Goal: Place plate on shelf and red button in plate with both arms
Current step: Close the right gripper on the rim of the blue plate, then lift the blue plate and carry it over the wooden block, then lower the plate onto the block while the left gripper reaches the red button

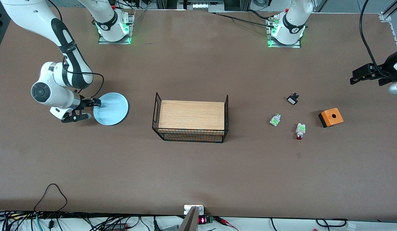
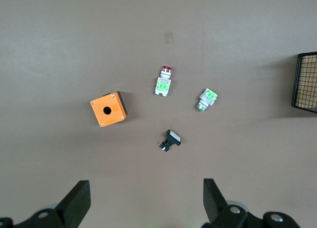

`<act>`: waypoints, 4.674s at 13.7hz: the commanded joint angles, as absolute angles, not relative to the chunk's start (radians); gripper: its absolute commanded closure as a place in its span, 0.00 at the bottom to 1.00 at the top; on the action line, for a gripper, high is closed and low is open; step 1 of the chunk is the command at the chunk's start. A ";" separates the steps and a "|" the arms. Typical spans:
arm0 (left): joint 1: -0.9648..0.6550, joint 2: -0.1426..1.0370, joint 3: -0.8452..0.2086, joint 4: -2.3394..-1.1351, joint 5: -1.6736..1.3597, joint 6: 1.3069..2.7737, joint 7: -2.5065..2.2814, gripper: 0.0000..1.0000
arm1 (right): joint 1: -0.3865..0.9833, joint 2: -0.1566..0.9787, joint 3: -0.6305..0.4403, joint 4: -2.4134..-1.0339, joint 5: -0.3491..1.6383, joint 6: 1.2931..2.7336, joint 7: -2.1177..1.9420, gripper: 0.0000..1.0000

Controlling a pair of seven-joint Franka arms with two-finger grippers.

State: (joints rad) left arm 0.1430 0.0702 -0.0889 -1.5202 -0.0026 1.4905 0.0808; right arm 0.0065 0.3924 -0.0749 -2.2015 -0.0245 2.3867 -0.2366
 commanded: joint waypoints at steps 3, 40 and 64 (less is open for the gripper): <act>0.144 0.061 -0.092 -1.511 0.011 1.473 0.089 0.00 | 0.006 0.419 -0.072 -2.201 -0.023 2.404 -0.248 0.35; 0.130 0.072 -0.097 -1.511 0.014 1.453 0.089 0.00 | 0.403 0.205 0.055 -1.586 0.416 1.800 1.251 1.00; 0.104 0.197 -0.087 -1.514 0.014 1.408 0.066 0.00 | 0.580 0.334 0.049 -1.775 0.324 2.203 1.433 1.00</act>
